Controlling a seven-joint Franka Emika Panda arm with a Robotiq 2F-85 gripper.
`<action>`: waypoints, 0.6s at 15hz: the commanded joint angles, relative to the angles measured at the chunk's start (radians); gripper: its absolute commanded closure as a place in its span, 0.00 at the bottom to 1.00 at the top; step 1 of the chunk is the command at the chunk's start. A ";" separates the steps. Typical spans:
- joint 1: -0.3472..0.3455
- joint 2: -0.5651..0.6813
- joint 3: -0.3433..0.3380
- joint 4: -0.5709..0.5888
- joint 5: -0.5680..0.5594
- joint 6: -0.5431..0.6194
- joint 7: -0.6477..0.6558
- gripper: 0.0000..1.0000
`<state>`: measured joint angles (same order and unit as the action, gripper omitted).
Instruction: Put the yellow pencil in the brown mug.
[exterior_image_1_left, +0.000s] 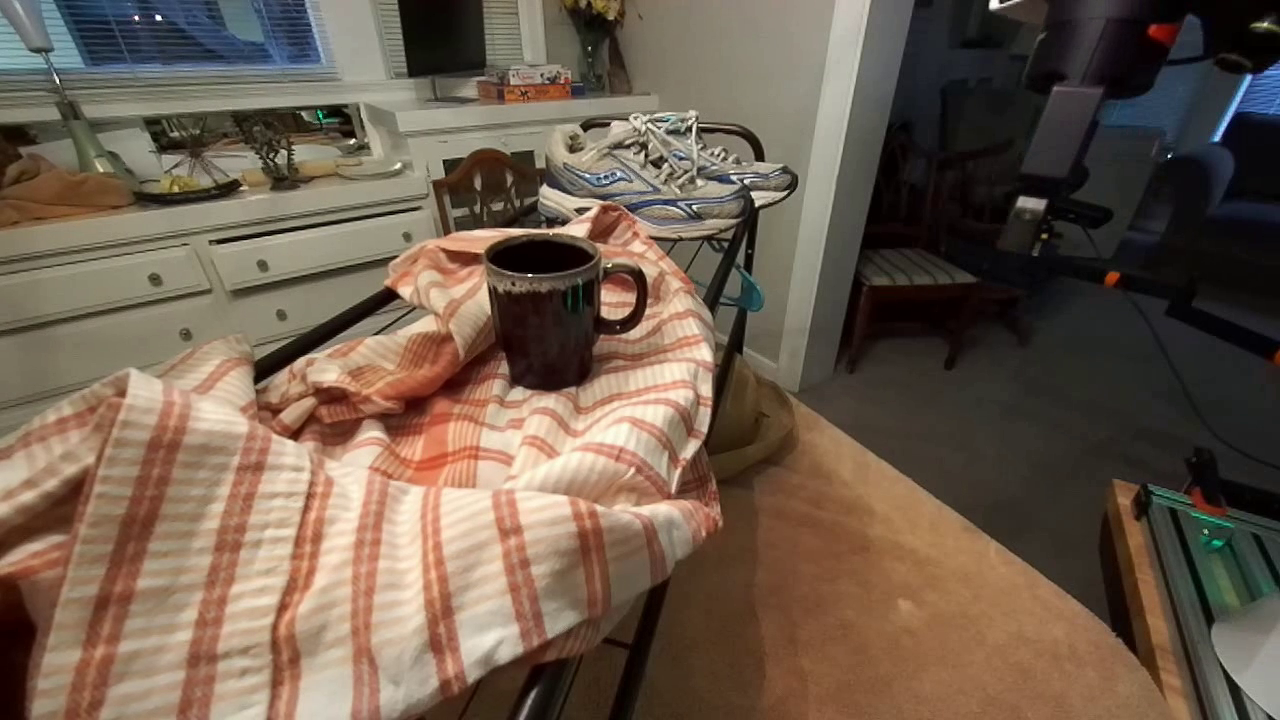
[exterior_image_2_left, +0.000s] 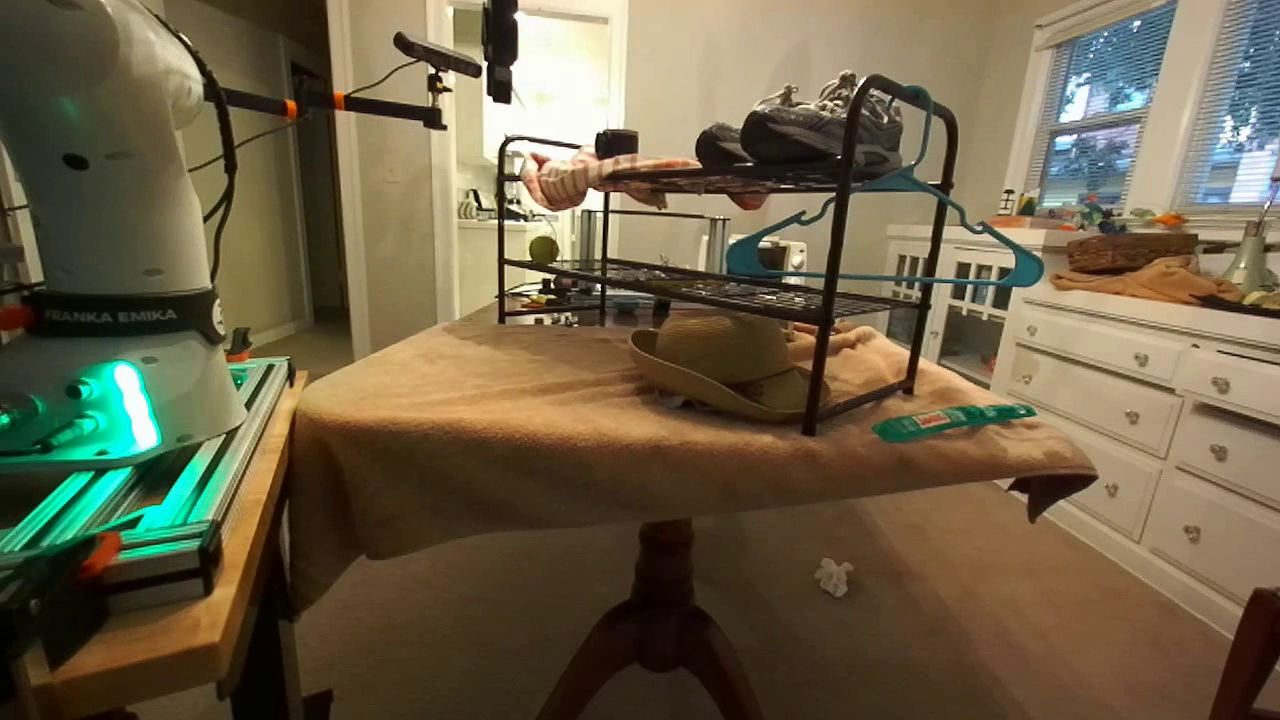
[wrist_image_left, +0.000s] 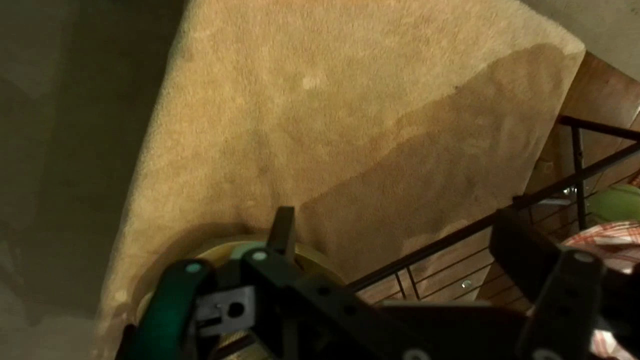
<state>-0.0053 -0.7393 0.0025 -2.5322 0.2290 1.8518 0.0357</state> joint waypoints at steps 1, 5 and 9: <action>0.038 0.007 0.026 -0.088 0.024 0.237 -0.036 0.00; 0.081 0.046 0.022 -0.145 0.028 0.465 -0.043 0.00; 0.121 0.074 0.020 -0.209 0.017 0.633 -0.066 0.00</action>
<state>0.0851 -0.6770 0.0248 -2.6819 0.2335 2.3733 -0.0019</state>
